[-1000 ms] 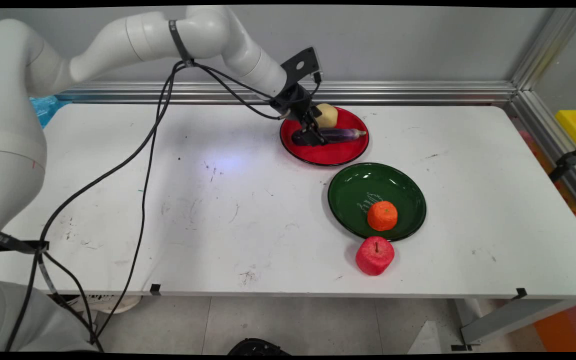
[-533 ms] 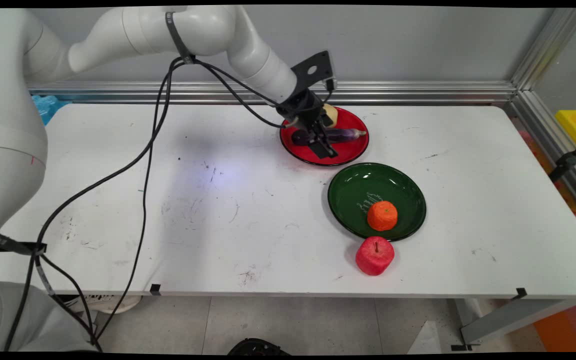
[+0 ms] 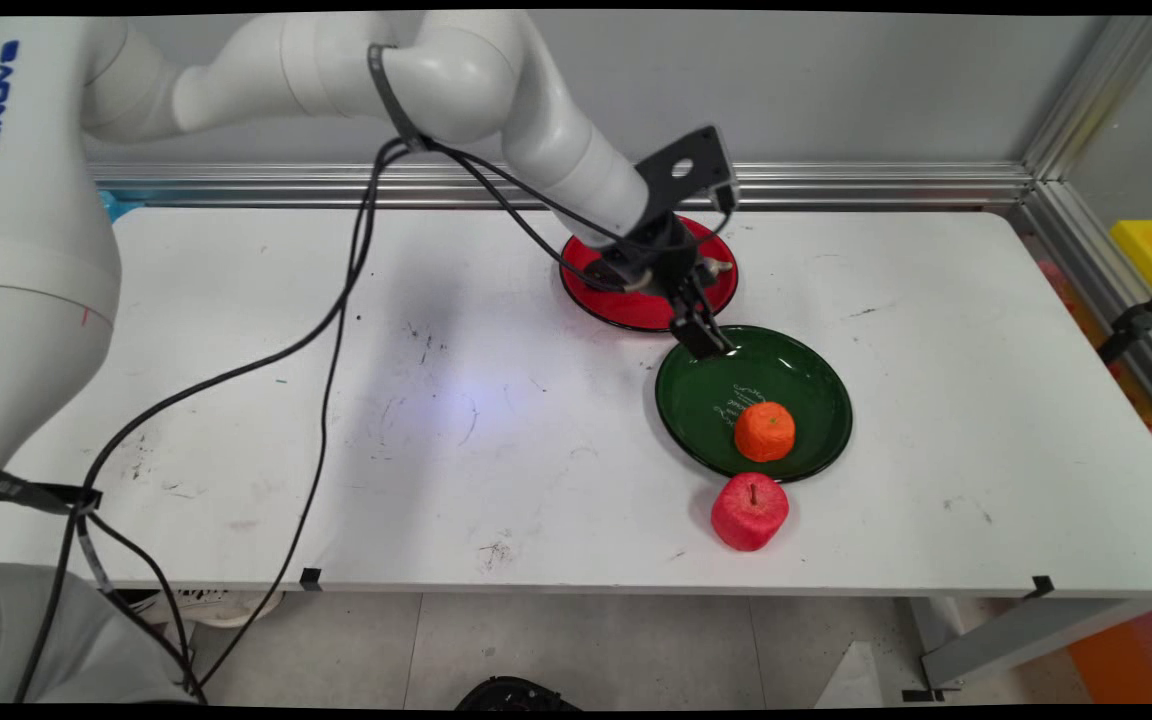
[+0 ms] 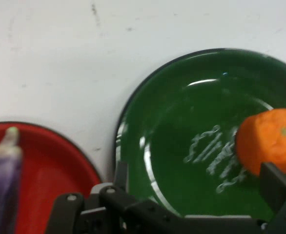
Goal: Pick up the mandarin from the green plate
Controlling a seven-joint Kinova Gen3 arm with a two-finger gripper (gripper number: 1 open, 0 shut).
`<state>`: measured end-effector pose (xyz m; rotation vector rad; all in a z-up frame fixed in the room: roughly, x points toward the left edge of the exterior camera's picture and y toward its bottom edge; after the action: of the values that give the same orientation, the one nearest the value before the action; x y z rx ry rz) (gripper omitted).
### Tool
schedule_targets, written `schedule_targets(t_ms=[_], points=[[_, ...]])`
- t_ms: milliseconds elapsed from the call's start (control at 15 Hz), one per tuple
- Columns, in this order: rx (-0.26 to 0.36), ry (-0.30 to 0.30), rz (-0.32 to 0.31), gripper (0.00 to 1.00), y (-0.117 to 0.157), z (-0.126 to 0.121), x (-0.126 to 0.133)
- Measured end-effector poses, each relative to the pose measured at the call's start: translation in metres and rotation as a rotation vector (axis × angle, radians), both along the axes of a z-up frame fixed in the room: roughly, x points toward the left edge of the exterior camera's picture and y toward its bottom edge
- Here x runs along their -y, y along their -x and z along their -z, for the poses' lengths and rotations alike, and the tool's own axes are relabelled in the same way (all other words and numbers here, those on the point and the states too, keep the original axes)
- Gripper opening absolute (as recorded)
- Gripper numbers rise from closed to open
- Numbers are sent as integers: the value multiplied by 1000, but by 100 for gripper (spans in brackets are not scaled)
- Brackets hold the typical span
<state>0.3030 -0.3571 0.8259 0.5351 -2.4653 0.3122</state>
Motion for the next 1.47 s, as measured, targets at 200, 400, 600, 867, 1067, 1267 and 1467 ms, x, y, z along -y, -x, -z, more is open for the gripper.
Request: schedule_targets(t_ms=[200, 400, 600, 867, 1067, 1267, 1467], points=[[-11, -25, -12, 100, 19, 10, -8], [-18, -44, -18, 100, 37, 20, -15], [-20, -56, -18, 100, 49, 27, -22], [-19, -71, -15, 100, 63, 38, -33], [-17, -79, -17, 100, 70, 46, -38], [-12, -84, -22, 100, 74, 54, -41], [-9, -85, -26, 100, 76, 61, -43]])
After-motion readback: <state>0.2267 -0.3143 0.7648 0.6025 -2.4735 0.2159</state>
